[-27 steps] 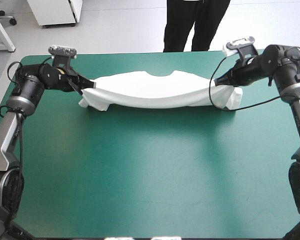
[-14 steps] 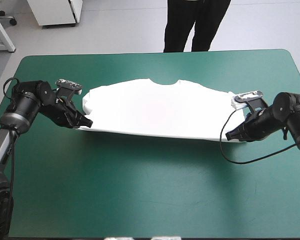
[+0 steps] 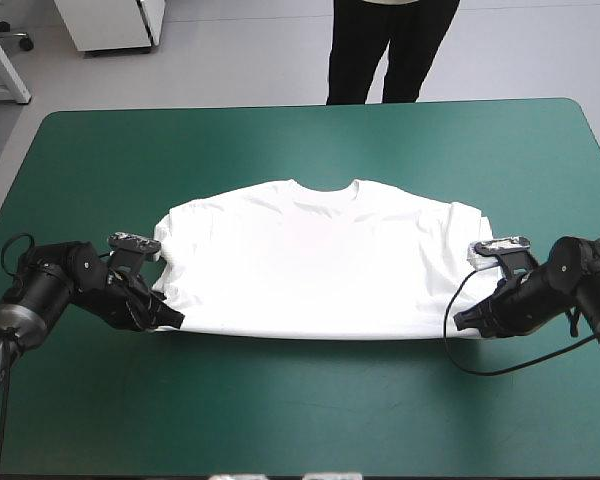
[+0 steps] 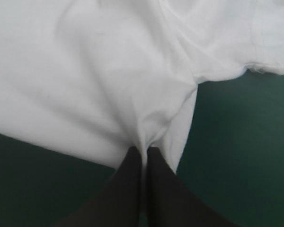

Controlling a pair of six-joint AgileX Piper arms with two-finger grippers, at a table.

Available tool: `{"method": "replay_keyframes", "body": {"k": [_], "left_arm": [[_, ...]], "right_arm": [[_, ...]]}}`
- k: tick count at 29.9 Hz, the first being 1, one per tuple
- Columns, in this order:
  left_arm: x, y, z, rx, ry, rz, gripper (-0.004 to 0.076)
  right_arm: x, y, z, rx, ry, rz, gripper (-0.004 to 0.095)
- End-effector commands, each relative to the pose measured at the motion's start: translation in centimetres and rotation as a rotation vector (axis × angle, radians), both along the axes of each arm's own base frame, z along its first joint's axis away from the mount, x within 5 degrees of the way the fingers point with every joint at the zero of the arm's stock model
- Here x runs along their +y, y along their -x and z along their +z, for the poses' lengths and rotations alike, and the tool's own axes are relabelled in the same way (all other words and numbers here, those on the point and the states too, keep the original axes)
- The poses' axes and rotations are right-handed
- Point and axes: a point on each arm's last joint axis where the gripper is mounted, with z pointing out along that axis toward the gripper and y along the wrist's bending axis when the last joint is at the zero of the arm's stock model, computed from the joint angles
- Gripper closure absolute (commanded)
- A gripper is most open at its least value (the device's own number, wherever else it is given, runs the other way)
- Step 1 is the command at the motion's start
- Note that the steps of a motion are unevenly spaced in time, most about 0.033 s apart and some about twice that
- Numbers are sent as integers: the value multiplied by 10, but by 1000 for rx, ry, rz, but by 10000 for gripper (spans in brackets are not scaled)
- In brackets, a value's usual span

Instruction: Fold the cloth

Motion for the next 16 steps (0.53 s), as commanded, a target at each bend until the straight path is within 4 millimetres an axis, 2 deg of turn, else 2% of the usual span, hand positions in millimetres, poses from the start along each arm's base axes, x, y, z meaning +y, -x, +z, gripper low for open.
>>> {"method": "replay_keyframes", "body": {"k": [1,9,13,16], "left_arm": [[-1,2,9,-59,18,19,733],[-4,4,5,-35,52,25,733],[-3,6,2,-25,44,1,723],[-3,6,3,-28,44,-9,647]], "right_arm": [[0,2,7,-48,-24,-22,921],[1,7,-7,-21,-45,-45,904],[1,6,-9,-38,-44,-56,777],[1,6,-7,-53,-44,-59,656]]}}
